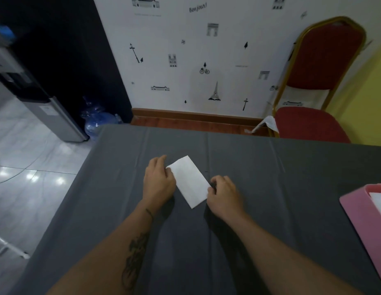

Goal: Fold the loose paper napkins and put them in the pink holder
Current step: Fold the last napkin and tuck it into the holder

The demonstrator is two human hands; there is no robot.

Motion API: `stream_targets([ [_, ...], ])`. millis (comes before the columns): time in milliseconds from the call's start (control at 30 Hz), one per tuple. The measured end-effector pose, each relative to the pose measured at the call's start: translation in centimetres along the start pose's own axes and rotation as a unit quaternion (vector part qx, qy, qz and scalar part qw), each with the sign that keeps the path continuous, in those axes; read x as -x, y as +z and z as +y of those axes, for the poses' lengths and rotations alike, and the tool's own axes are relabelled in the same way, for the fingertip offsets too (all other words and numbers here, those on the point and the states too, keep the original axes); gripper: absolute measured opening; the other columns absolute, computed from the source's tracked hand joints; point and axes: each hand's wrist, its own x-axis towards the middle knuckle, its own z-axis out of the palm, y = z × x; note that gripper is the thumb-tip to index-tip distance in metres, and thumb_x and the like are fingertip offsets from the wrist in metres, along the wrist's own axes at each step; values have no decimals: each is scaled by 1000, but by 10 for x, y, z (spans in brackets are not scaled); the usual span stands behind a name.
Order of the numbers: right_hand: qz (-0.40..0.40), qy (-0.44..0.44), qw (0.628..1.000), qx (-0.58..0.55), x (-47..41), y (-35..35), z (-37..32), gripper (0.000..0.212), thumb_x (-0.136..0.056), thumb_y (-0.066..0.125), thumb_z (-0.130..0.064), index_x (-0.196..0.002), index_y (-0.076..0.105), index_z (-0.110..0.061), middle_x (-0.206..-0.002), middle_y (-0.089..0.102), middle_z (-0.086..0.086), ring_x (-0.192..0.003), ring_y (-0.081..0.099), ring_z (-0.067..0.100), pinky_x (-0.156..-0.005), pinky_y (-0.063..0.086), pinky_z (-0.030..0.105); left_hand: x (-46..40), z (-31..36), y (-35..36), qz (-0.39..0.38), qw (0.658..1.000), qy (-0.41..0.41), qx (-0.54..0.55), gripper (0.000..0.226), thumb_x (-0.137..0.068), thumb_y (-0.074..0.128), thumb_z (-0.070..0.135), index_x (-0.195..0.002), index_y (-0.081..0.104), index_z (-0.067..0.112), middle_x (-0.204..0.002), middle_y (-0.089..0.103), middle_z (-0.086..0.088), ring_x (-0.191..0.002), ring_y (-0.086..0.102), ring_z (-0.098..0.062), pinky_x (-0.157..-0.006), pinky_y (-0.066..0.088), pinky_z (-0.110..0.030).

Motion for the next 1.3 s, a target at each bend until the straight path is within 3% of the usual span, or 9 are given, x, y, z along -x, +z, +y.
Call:
stream_targets([
  [167, -20, 61, 995, 74, -6, 9, -19, 32, -89, 62, -32, -112, 50, -14, -117, 46, 5, -103, 52, 24, -80, 48, 35, -19, 5, 8, -99, 977, 87, -167, 48, -94, 49, 30, -141, 42, 26, -148, 37, -2, -132, 37, -27, -110, 30, -48],
  [333, -46, 114, 992, 25, -13, 9, -25, 26, -80, 67, -23, -103, 56, -15, -110, 49, 2, -100, 55, 23, -84, 53, 38, -22, 17, 22, -171, 934, 175, -261, 52, -92, 50, 26, -142, 39, 37, -154, 28, 0, -140, 24, -25, -114, 19, -48],
  [467, -50, 118, 989, -74, -10, -2, -14, 10, -78, 60, -14, -86, 57, -19, -90, 60, -2, -80, 61, 17, -70, 57, 35, -17, 27, 27, -173, 919, 216, -281, 60, -87, 54, 18, -140, 36, 39, -158, 18, -1, -144, 14, -27, -115, 16, -51],
  [600, -50, 100, 988, -108, 1, -29, 0, 7, -79, 60, -10, -83, 61, -16, -84, 65, -1, -76, 64, 17, -66, 58, 38, -15, 50, 21, -177, 913, 241, -277, 32, -90, 50, 24, -119, 58, 33, -153, 28, -1, -142, 16, -26, -113, 15, -55],
  [767, -63, 48, 993, -85, 26, -76, 26, 9, -83, 67, -14, -89, 63, -19, -86, 65, -5, -78, 62, 12, -58, 46, 21, -3, 100, 16, -244, 896, 275, -251, 23, -92, 44, 24, -104, 63, 30, -108, 60, 7, -109, 51, -17, -105, 25, -43],
  [900, -2, 51, 995, -82, 47, -118, 46, 3, -87, 69, -21, -86, 67, -23, -81, 67, -7, -75, 63, 8, -65, 53, 27, 22, 151, 29, -263, 873, 348, -219, 21, -90, 48, 25, -100, 64, 33, -102, 62, 11, -99, 53, -13, -97, 30, -38],
  [1000, 49, 77, 992, -83, 65, -152, 70, 12, -90, 67, -20, -79, 65, -24, -82, 66, -7, -76, 63, 7, -65, 56, 28, 42, 188, 46, -256, 891, 341, -155, 17, -89, 51, 24, -97, 64, 33, -100, 64, 12, -95, 56, -12, -97, 36, -36],
  [1133, 61, 102, 989, -86, 91, -195, 110, 7, -91, 68, -28, -89, 62, -29, -91, 65, -8, -79, 63, 6, -67, 50, 17, 63, 232, 71, -276, 912, 300, -51, 18, -88, 55, 16, -94, 66, 28, -99, 64, 8, -92, 59, -14, -85, 52, -34],
  [1300, 114, 108, 982, -106, 120, -237, 160, 16, -93, 66, -25, -107, 60, -30, -100, 66, -9, -83, 62, 8, -75, 50, 18, 109, 292, 116, -298, 904, 305, 4, 22, -89, 55, 14, -100, 64, 30, -104, 62, 9, -95, 59, -13, -81, 49, -27],
])
